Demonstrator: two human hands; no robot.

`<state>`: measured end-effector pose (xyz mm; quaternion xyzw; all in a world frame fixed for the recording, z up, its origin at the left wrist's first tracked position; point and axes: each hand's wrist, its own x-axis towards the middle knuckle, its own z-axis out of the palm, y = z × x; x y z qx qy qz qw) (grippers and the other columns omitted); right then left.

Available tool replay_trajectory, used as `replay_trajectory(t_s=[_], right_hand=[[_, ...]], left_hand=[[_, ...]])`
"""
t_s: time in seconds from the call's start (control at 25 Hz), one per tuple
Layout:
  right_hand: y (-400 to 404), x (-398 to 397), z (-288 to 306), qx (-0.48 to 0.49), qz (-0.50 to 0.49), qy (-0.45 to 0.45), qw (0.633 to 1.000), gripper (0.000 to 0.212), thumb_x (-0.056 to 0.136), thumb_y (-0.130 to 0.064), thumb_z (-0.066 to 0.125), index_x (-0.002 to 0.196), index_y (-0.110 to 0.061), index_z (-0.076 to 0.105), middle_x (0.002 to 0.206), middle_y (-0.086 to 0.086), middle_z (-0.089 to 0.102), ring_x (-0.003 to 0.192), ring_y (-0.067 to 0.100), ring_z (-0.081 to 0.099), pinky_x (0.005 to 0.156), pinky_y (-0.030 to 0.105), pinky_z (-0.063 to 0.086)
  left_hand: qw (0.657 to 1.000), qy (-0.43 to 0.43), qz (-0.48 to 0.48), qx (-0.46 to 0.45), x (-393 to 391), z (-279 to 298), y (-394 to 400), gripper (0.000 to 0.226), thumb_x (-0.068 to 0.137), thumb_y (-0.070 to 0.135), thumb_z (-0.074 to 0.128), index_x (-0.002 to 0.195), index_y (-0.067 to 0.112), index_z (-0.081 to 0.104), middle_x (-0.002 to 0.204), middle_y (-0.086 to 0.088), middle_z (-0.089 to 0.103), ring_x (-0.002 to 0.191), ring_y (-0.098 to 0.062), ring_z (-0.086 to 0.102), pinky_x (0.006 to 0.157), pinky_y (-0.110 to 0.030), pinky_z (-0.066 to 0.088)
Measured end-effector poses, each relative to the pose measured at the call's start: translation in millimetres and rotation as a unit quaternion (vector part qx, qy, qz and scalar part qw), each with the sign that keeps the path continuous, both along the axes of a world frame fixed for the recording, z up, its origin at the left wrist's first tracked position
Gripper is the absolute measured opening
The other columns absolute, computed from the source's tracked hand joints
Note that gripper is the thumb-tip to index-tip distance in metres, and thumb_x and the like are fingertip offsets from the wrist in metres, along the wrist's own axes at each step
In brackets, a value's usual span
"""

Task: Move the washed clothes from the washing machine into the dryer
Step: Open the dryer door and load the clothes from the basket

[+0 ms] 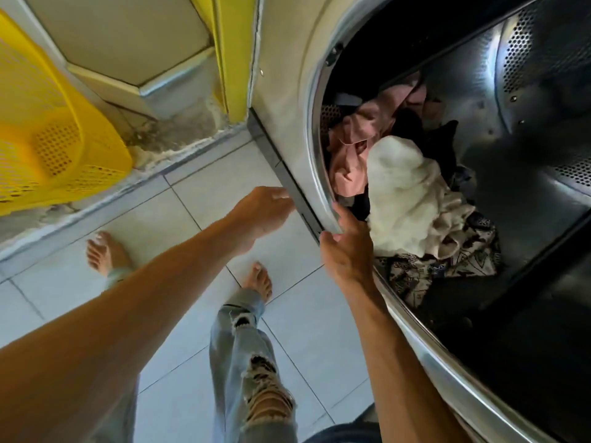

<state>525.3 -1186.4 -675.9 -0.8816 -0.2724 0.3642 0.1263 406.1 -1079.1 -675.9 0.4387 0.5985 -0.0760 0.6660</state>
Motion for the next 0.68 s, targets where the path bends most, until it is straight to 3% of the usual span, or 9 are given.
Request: replay_trajectory(t_s=[0.08,0.2,0.4,0.56,0.68], right_hand=[[20.4,-47.9,-6.2,0.01,0.051,0.034,0.998,0.061,0.09,-0.011,0.054,0.146,-0.033,0.043,0.133,0.011,0.049,0.098,0.019,0.06,0.083,0.019,0.039],[53.1,-114.7,-7.9,0.011,0.112,0.065,0.992,0.063,0.092,-0.01,0.054,0.148,-0.036,0.037,0.133,0.007,0.047,0.097,0.015,0.057,0.081,0.021,0.043],[113.9,-208.2,-12.0,0.055,0.244,0.058,0.966,0.067,0.092,-0.013,0.06,0.15,-0.033,0.033,0.136,0.009,0.049,0.112,0.023,0.061,0.091,0.029,0.053],[165.9,-266.3,-27.6,0.059,0.289,0.035,0.955,0.068,0.091,-0.036,0.063,0.151,-0.037,0.029,0.147,0.014,0.038,0.13,0.03,0.048,0.099,0.043,0.05],[206.1,-297.7,-43.3,0.039,0.322,-0.023,0.946,0.068,0.09,-0.05,0.061,0.15,-0.044,0.028,0.156,0.017,0.021,0.14,0.036,0.031,0.103,0.053,0.04]], left_hand=[[0.999,0.023,0.039,-0.006,-40.7,-3.8,5.7,0.046,0.089,0.022,0.054,0.134,0.029,0.056,0.137,-0.002,0.055,0.124,-0.024,0.052,0.107,-0.043,0.044],[0.995,0.039,0.091,0.01,-106.7,-11.8,21.2,0.042,0.091,0.022,0.053,0.133,0.025,0.058,0.136,-0.01,0.058,0.121,-0.03,0.057,0.102,-0.042,0.046],[0.988,0.088,0.121,0.04,-215.0,-12.4,54.2,0.043,0.088,0.029,0.056,0.131,0.03,0.058,0.108,-0.006,0.068,0.073,-0.021,0.066,0.063,-0.031,0.052],[0.974,0.128,0.148,0.109,-305.1,-11.3,82.1,0.045,0.082,0.04,0.051,0.124,0.032,0.064,0.109,-0.013,0.072,0.101,-0.039,0.064,0.093,-0.048,0.052],[0.947,0.219,0.132,0.192,-372.6,-20.4,102.2,0.029,0.089,0.03,0.051,0.111,0.03,0.07,0.1,-0.013,0.074,0.106,-0.033,0.063,0.097,-0.044,0.048]])
